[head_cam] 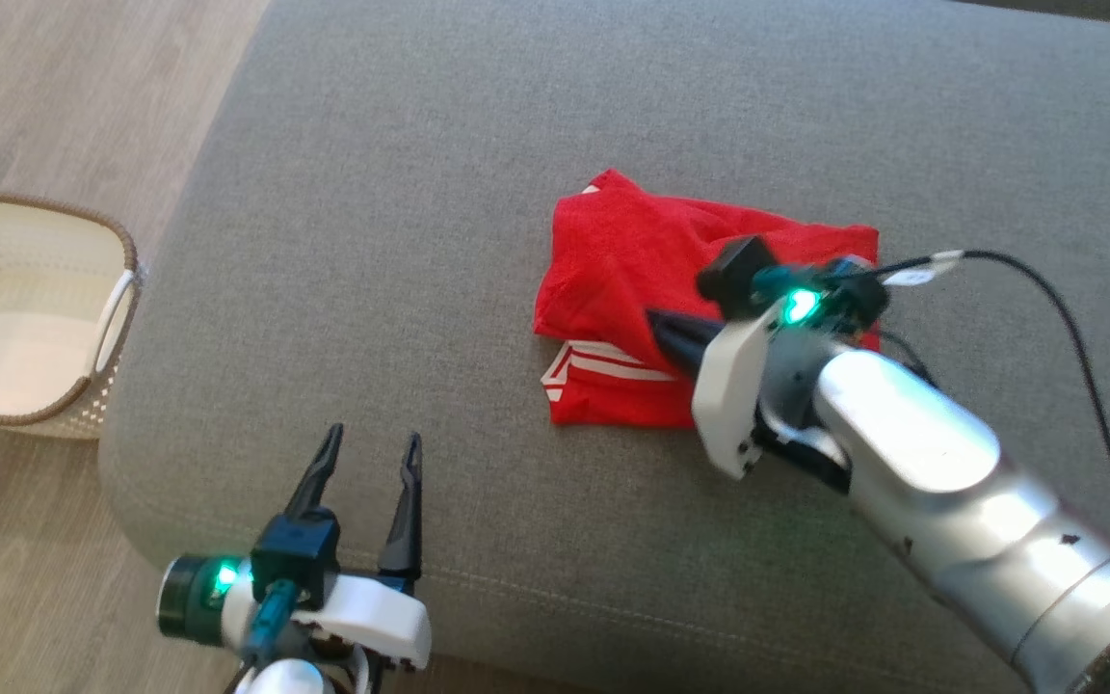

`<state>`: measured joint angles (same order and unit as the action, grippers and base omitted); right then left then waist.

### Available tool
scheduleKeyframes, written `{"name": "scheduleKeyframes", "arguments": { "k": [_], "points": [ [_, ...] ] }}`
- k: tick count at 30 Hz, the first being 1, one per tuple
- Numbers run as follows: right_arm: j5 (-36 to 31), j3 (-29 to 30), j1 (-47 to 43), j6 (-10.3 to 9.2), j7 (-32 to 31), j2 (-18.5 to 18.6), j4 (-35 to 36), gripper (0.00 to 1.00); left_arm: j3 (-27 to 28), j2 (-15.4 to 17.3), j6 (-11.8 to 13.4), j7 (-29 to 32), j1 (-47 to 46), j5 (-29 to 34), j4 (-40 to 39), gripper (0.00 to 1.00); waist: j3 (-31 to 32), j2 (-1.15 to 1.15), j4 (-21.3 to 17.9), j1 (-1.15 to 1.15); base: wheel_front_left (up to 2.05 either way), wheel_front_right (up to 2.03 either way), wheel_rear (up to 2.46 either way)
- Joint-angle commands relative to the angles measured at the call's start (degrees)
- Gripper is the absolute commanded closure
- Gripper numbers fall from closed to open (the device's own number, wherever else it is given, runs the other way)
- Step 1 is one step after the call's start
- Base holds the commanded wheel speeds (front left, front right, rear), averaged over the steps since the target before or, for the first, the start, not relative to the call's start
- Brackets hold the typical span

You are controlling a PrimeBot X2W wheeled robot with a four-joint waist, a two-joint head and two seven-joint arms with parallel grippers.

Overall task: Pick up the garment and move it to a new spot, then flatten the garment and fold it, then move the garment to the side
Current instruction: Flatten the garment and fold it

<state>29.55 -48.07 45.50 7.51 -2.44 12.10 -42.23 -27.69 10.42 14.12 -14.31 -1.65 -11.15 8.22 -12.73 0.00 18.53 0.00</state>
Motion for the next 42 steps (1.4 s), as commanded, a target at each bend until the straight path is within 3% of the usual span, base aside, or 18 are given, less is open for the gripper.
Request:
{"name": "scheduleKeyframes", "arguments": {
  "k": [1, 9, 12, 13, 14, 15, 16, 19, 23, 27, 31, 36, 42],
  "points": [
    [2.8, -2.9, 1.1, -0.02, 0.6, -1.3, 2.1, 1.0, 2.8, 0.2, 0.2, -0.7, -1.3, 0.5, -1.4, 0.0, 0.6, 0.0, -0.1, 0.0, 0.0, 0.0, 0.0],
    [12.9, -12.9, -0.5, -0.02, 0.4, -1.9, 6.8, 1.0, 3.6, 0.5, 0.2, -0.7, -0.2, 0.9, -1.6, 0.0, 2.7, 0.0, -1.5, 0.0, 0.0, 0.0, 0.0],
    [15.5, -14.0, -1.6, -0.02, 2.8, -1.7, 8.1, 1.0, 3.8, 0.4, 0.3, -0.7, 0.4, 0.8, -1.9, 0.0, 4.0, 0.0, -2.3, 0.0, 0.0, 0.0, 0.0],
    [15.7, -13.6, -2.0, -0.02, 4.3, -1.5, 8.3, 0.83, 4.1, 0.3, 0.4, -0.7, 0.7, 0.7, -2.1, 0.0, 4.5, 0.0, -2.6, 0.0, 0.0, 0.0, 0.0],
    [15.7, -12.9, -2.3, -0.02, 5.9, -1.4, 8.3, 0.56, 4.4, 0.3, 0.5, -0.7, 1.0, 0.6, -2.4, 0.0, 5.0, 0.0, -2.9, 0.0, 0.0, 0.0, 0.0],
    [15.0, -11.9, -2.6, -0.02, 7.8, -1.1, 7.9, 0.07, 4.9, 0.3, 0.6, -0.7, 1.3, 0.4, -2.8, 0.0, 5.5, 0.0, -3.4, 0.0, 0.0, 0.0, 0.0],
    [13.5, -10.8, -2.7, -0.02, 10.0, -0.8, 7.2, 0.0, 5.2, 0.4, 0.7, -0.7, 1.7, 0.3, -3.1, 0.0, 6.1, 0.0, -3.8, 0.0, 0.0, 0.0, 0.0],
    [8.0, -5.0, -4.0, -0.02, 15.2, -0.5, 4.1, 0.0, 6.4, 0.5, 1.0, -0.7, 2.8, -0.2, -4.2, 0.0, 7.8, 0.0, -5.4, 0.0, 0.0, 0.0, 0.0],
    [-0.7, 6.3, -8.0, -0.02, 17.3, -0.8, 3.0, 0.0, 7.9, 0.6, 1.3, -0.7, 4.4, -0.8, -5.7, 0.0, 10.0, 0.0, -7.7, 0.0, 0.0, 0.0, 0.0],
    [-10.4, 22.7, -16.0, -0.02, 17.4, -1.6, 10.9, 0.0, 10.0, -0.1, 1.4, -0.7, 5.9, -1.8, -8.0, 0.0, 11.7, 0.0, -9.7, 0.0, 0.0, 0.0, 0.0],
    [-18.9, 35.5, -26.9, -0.02, 17.4, -5.0, 20.0, 0.0, 11.9, -0.5, 0.7, -0.7, 7.8, -1.6, -10.1, 0.0, 13.9, 0.0, -11.1, 0.0, 0.0, 0.0, 0.0],
    [-24.2, 41.5, -36.5, -0.02, 17.4, -7.8, 25.9, 0.0, 14.0, -1.0, 0.3, -0.7, 10.3, -0.3, -12.7, 0.0, 15.6, 0.0, -12.5, 0.0, 0.0, 0.0, 0.0],
    [-26.7, 43.2, -43.2, -0.02, 17.4, -9.0, 30.2, 0.0, 15.4, -0.9, -1.1, -0.7, 12.8, 2.4, -13.8, 0.0, 17.6, 0.0, -13.5, 0.0, 0.0, 0.0, 0.0]
  ]
}}
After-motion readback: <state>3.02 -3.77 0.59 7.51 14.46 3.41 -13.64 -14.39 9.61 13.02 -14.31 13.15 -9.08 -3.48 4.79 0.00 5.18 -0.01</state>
